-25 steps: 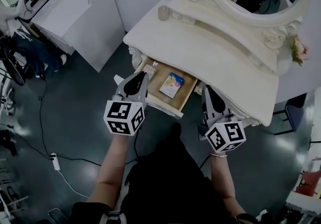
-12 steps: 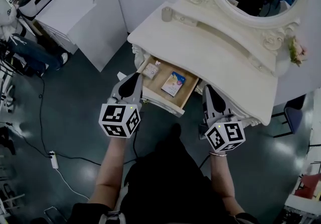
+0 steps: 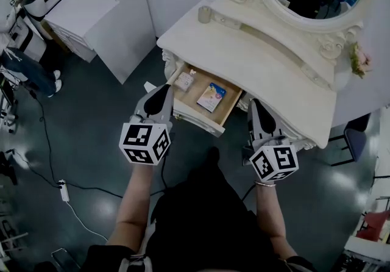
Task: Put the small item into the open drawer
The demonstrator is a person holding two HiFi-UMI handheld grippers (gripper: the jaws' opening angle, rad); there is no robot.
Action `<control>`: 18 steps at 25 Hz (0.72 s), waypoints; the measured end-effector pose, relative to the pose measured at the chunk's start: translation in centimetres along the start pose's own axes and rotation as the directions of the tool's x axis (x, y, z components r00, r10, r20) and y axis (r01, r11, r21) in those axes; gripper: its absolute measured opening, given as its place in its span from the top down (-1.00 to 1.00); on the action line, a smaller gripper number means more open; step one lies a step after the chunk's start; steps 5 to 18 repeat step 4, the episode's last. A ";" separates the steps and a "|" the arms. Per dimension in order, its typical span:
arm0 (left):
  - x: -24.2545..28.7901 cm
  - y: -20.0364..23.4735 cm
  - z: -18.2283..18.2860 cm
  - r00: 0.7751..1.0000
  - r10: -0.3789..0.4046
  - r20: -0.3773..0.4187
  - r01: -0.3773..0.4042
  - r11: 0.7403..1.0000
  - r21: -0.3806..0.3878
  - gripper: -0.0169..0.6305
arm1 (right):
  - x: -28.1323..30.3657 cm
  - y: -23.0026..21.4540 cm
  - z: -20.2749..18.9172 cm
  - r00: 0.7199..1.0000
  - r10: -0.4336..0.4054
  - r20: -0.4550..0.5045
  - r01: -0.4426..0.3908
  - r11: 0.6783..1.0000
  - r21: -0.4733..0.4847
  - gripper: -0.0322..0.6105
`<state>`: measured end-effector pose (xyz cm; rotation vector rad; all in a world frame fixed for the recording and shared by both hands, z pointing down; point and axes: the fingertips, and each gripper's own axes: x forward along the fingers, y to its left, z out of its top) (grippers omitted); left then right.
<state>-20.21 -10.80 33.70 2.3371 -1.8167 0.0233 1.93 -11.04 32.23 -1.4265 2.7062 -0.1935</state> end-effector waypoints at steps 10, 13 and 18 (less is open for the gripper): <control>-0.5 -0.2 0.1 1.000 -0.003 0.006 0.003 1.000 -0.001 0.90 | -0.5 0.4 0.2 1.000 0.003 0.014 -0.004 1.000 0.004 0.89; -0.5 -0.2 0.1 1.000 -0.003 0.006 0.003 1.000 -0.001 0.90 | -0.5 0.4 0.2 1.000 0.003 0.014 -0.004 1.000 0.004 0.89; -0.5 -0.2 0.1 1.000 -0.003 0.006 0.003 1.000 -0.001 0.90 | -0.5 0.4 0.2 1.000 0.003 0.014 -0.004 1.000 0.004 0.89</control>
